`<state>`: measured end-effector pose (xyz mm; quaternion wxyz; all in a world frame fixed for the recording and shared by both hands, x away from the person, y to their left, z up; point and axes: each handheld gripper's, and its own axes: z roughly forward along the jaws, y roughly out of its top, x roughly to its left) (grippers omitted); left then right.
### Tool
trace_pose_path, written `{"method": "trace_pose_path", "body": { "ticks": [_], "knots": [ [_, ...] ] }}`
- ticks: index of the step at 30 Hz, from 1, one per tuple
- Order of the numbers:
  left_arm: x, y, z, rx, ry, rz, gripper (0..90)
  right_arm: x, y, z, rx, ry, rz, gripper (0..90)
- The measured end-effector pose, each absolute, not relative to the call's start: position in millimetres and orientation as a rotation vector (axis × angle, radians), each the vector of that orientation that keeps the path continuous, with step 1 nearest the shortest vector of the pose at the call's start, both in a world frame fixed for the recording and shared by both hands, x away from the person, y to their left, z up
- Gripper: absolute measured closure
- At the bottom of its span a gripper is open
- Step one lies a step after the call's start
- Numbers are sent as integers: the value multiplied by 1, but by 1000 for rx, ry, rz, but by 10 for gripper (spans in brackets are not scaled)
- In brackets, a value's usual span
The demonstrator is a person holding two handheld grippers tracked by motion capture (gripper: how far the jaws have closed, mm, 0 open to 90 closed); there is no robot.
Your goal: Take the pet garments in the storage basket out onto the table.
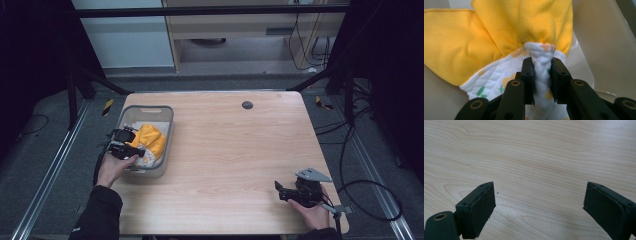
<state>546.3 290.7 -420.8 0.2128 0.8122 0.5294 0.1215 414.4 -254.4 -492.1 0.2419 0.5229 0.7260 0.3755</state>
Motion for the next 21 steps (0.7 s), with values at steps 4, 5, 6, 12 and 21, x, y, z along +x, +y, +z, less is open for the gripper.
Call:
{"method": "trace_pose_path", "body": {
  "ticks": [4, 5, 6, 12, 21],
  "knots": [
    [547, 291, -421, 2258, 1472, 335, 788, 414, -254, -492, 1425, 1986, 1026, 102],
    [547, 292, -421, 2257, 1473, 333, 796, 414, -254, -492, 1429, 1987, 1026, 103],
    [547, 292, -421, 2259, 1470, 333, 801, 414, -254, -492, 1428, 1988, 1025, 102],
    [546, 294, -418, 2247, 1468, 339, 819, 414, -254, -492, 1430, 1989, 1025, 102],
    [544, 295, -403, 2247, 1448, 359, 828, 414, -254, -492, 1429, 1990, 1025, 102]
  ]
}}
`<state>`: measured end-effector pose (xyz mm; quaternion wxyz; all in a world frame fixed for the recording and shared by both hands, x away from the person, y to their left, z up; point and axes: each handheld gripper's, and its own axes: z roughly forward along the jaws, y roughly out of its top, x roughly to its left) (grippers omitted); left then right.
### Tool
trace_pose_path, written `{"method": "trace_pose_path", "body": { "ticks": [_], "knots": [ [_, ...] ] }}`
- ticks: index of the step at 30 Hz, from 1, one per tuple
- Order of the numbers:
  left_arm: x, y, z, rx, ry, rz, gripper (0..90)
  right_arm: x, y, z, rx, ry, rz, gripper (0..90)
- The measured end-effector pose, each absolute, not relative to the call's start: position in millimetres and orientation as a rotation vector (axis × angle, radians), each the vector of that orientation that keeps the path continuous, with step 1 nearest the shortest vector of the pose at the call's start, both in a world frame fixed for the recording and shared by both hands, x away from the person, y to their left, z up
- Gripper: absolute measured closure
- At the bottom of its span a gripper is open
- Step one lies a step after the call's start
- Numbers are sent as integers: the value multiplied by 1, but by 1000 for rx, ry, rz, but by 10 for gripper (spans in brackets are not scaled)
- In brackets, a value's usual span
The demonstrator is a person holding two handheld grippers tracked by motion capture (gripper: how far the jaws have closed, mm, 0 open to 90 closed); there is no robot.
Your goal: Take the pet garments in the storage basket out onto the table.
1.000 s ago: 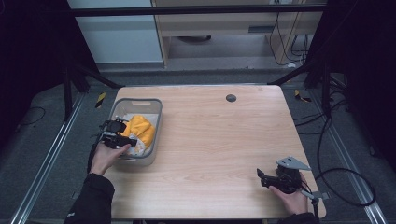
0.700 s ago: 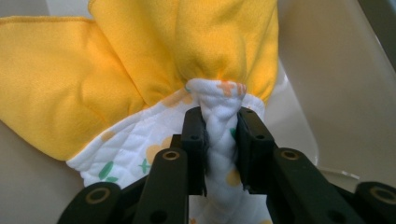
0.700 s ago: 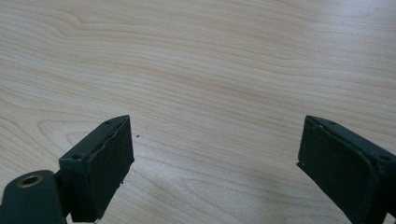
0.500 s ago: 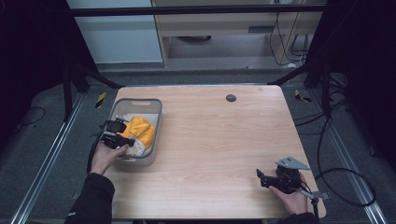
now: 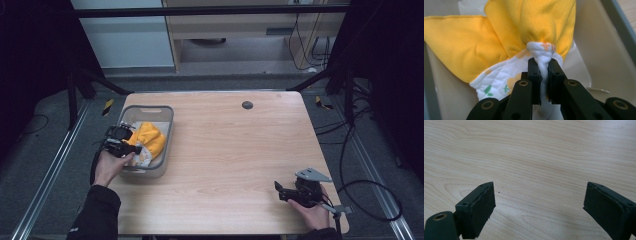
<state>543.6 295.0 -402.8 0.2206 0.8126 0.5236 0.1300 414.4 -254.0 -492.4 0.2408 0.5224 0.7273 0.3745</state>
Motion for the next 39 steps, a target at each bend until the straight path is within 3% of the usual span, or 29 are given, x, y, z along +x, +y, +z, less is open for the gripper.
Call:
{"method": "trace_pose_path", "body": {
  "ticks": [39],
  "knots": [
    [488, 288, -316, 2193, 1204, 509, 829, 414, -253, -492, 1420, 1989, 1023, 101]
  ]
}}
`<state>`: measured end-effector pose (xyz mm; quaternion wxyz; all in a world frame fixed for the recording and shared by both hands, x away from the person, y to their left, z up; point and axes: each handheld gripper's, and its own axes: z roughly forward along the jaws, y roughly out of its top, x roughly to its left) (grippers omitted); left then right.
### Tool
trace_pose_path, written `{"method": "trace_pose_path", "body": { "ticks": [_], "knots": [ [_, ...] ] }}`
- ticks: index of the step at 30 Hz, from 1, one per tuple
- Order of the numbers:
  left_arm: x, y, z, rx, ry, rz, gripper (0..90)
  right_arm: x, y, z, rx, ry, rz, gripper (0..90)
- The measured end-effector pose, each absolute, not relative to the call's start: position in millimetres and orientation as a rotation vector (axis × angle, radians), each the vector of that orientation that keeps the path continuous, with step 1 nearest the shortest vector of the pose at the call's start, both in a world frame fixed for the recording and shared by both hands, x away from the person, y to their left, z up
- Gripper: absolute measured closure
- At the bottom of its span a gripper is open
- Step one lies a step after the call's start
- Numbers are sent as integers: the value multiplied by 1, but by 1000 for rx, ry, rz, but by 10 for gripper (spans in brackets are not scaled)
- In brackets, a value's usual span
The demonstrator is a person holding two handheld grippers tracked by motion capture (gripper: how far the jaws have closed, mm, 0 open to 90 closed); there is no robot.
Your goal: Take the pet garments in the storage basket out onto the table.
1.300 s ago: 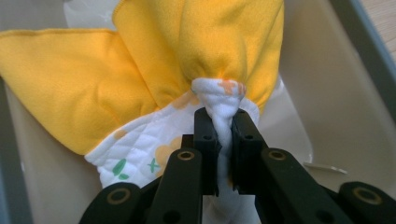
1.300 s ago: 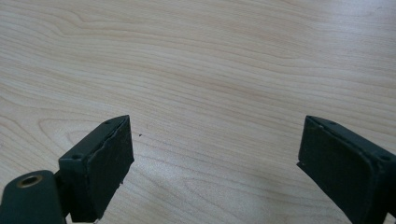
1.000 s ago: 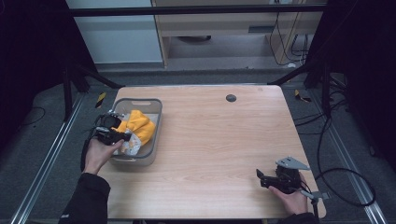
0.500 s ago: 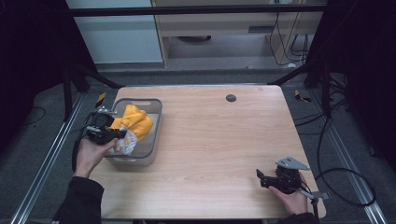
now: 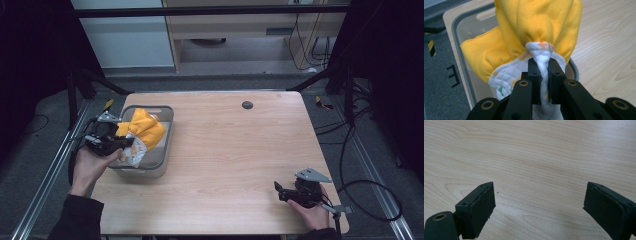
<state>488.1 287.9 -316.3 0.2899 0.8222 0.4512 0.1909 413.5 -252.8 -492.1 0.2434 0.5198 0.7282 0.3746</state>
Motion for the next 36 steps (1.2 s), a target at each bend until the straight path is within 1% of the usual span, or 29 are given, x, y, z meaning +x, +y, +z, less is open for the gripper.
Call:
{"method": "trace_pose_path", "body": {
  "ticks": [15, 36],
  "knots": [
    [470, 256, -301, 2250, 1056, 471, 828, 413, -253, -492, 1420, 1989, 1023, 101],
    [458, 209, -305, 2322, 887, 409, 827, 413, -254, -492, 1414, 1983, 1024, 101]
  ]
}}
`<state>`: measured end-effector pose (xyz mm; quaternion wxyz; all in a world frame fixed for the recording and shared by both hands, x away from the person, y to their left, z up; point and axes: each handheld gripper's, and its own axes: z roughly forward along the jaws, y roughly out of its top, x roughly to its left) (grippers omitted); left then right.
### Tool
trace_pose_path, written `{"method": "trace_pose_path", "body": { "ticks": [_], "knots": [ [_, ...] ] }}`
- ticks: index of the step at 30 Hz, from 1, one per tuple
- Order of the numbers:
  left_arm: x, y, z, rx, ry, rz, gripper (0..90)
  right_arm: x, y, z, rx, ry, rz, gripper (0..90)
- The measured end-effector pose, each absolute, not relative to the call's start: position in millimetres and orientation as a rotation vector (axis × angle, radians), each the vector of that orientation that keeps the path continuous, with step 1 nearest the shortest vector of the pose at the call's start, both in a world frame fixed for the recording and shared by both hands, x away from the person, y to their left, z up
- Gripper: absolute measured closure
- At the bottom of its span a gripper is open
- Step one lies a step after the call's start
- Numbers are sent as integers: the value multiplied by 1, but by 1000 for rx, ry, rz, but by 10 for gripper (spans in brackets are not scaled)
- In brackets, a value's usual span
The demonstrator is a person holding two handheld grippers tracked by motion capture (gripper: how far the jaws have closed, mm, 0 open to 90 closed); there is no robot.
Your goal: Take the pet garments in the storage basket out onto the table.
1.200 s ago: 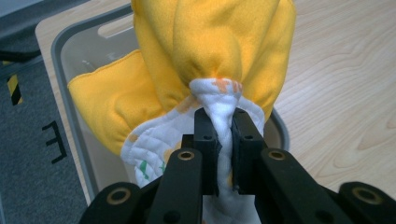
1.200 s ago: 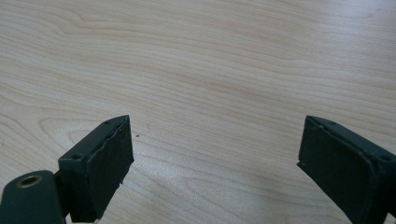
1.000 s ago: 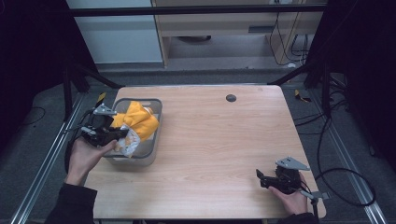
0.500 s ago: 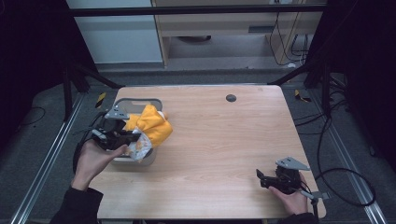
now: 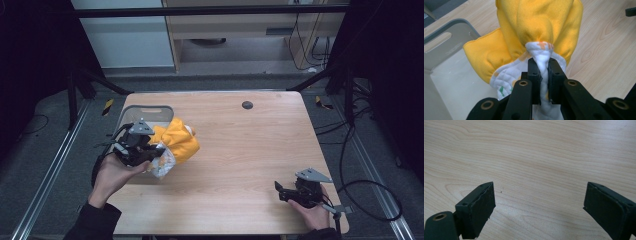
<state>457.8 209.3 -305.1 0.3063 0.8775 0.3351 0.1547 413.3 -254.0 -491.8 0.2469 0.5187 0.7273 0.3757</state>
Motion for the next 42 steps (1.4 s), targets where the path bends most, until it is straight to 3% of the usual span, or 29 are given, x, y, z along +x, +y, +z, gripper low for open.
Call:
{"method": "trace_pose_path", "body": {
  "ticks": [25, 42],
  "knots": [
    [444, 164, -318, 2376, 735, 347, 826, 413, -254, -492, 1406, 1984, 1021, 99],
    [441, 141, -347, 2400, 671, 267, 825, 413, -254, -492, 1404, 1984, 1020, 99]
  ]
}}
